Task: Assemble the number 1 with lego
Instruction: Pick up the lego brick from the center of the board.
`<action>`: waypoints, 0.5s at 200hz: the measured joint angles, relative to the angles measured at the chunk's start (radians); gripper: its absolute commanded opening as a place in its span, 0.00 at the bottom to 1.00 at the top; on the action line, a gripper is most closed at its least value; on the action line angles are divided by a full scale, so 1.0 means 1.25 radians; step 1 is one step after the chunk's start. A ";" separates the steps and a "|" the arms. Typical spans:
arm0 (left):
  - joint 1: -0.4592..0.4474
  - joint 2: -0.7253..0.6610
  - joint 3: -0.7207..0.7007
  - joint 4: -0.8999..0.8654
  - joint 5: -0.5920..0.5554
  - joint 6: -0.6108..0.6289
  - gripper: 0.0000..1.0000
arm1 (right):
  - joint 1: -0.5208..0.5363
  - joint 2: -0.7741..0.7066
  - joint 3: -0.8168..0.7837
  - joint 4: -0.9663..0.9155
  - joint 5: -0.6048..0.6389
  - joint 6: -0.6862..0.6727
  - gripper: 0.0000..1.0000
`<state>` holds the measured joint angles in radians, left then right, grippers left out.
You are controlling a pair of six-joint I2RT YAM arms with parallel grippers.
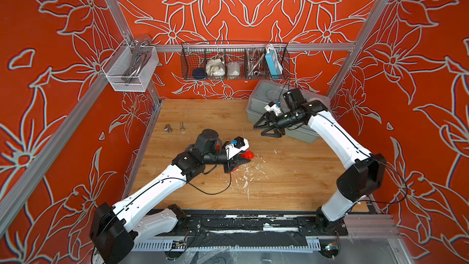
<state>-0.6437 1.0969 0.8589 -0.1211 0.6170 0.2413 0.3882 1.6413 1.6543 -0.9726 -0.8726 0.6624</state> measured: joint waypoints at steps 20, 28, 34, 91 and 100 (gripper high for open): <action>-0.028 0.051 0.024 0.002 -0.060 -0.189 0.07 | -0.002 -0.056 -0.048 -0.017 0.067 -0.016 0.69; -0.031 0.078 0.039 0.002 -0.080 -0.256 0.07 | -0.001 -0.081 -0.075 -0.019 0.085 -0.020 0.69; -0.031 0.099 0.048 0.004 -0.097 -0.303 0.06 | 0.000 -0.102 -0.094 -0.022 0.096 -0.020 0.70; -0.043 0.149 0.061 0.022 -0.258 -0.492 0.05 | 0.015 -0.240 -0.237 0.039 0.114 0.075 0.79; -0.043 0.153 0.065 0.027 -0.269 -0.508 0.05 | 0.023 -0.256 -0.264 0.067 0.118 0.107 0.77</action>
<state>-0.6975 1.2884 0.9405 -0.0875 0.2806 -0.3939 0.4168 1.3212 1.3247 -0.8883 -0.7250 0.7963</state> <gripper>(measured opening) 0.238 0.790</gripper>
